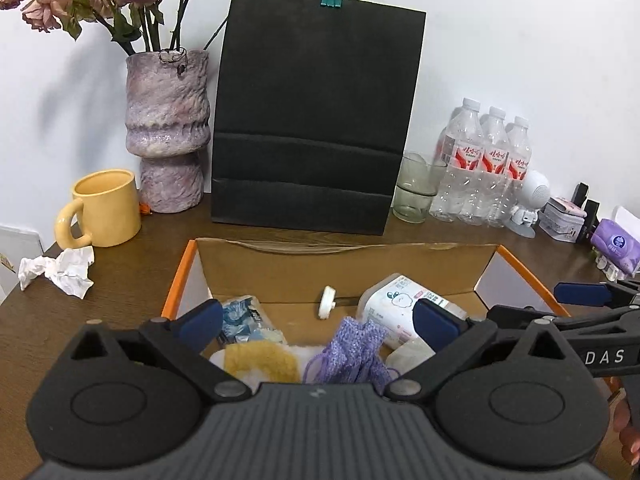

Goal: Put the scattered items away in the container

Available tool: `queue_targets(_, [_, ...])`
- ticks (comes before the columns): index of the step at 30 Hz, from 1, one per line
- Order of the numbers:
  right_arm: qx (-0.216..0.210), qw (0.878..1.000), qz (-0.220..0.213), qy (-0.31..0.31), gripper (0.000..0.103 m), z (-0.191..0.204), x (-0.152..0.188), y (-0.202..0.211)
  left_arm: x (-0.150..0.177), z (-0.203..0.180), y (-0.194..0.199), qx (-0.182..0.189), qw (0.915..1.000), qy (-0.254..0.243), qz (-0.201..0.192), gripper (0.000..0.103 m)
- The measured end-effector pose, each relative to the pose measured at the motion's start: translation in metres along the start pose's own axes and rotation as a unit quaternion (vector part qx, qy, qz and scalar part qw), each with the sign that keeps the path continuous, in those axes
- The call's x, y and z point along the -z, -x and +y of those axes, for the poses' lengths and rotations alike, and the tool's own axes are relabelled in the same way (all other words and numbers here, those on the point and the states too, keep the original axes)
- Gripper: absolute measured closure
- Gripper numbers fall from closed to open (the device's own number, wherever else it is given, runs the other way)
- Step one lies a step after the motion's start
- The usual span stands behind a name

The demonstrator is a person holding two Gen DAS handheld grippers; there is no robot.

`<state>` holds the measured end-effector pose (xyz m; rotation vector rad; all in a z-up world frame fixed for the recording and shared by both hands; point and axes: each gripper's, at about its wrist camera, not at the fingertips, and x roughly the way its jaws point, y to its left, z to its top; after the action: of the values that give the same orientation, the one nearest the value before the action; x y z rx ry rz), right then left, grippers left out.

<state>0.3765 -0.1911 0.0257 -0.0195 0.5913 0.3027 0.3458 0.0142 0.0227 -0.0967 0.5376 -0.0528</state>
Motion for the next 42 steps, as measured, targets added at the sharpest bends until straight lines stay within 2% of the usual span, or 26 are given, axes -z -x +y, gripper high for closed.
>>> queue_targets(8, [-0.002, 1.0, 0.0, -0.005, 0.0, 0.002, 0.001, 0.01, 0.001, -0.001, 0.009, -0.001, 1.0, 0.008, -0.004, 0.0])
queue_targets(16, [0.002, 1.0, -0.016, -0.005, 0.0, 0.009, 0.012, 0.064, 0.01, -0.014, 0.056, 0.005, 0.9999, -0.01, -0.013, 0.0])
queue_targets(30, [-0.004, 0.999, -0.033, -0.01, 0.0, 0.025, 0.048, 0.165, 0.045, -0.026, 0.147, 0.009, 0.9999, -0.004, -0.012, 0.0])
queue_targets(42, [0.001, 1.0, -0.028, -0.01, 0.0, 0.034, 0.082, 0.199, 0.074, -0.03, 0.178, 0.005, 0.9999, -0.01, -0.006, 0.0])
